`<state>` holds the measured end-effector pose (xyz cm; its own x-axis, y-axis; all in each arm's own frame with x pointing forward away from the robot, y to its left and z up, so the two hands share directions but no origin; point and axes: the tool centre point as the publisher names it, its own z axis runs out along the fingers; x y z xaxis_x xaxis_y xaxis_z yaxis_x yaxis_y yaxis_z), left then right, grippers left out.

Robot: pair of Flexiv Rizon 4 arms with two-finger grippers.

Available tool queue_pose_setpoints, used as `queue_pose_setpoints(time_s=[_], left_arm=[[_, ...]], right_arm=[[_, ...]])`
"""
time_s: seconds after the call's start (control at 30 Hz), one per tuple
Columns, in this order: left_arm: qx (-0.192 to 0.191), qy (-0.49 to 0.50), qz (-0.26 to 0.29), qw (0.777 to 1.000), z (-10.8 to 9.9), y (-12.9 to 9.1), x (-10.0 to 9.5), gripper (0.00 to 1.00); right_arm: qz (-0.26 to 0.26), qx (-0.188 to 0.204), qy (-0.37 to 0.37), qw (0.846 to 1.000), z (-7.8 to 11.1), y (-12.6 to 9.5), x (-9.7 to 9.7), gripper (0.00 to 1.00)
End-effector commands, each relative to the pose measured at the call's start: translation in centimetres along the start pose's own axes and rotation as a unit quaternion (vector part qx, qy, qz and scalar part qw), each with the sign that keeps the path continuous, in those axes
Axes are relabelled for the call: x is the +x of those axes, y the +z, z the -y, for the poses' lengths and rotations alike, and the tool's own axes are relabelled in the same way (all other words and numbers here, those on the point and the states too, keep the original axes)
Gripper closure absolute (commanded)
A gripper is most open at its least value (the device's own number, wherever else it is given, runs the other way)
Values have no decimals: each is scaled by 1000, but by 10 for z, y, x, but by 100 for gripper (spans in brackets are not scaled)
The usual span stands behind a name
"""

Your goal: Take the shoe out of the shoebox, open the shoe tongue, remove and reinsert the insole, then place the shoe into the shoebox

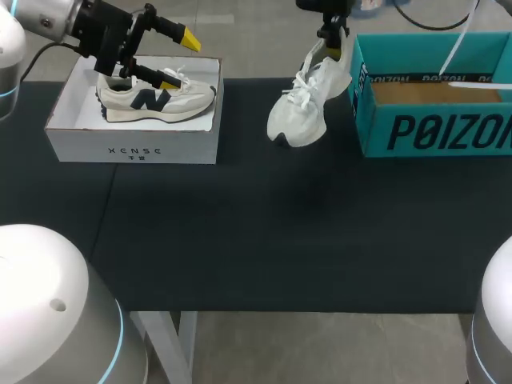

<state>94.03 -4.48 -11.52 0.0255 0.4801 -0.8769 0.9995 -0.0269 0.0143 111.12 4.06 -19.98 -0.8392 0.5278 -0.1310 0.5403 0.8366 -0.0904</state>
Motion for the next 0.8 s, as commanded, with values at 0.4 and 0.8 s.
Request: queue_pose_setpoints(time_s=[0.4, 0.8], left_arm=[[-1, 0, -2, 1000, 1, 0, 0, 0], [-1, 0, -2, 1000, 1, 0, 0, 0]], right_arm=[[19, 6, 218, 976, 96, -28, -91, 100], [17, 34, 363, 931, 184, -29, -115, 100]])
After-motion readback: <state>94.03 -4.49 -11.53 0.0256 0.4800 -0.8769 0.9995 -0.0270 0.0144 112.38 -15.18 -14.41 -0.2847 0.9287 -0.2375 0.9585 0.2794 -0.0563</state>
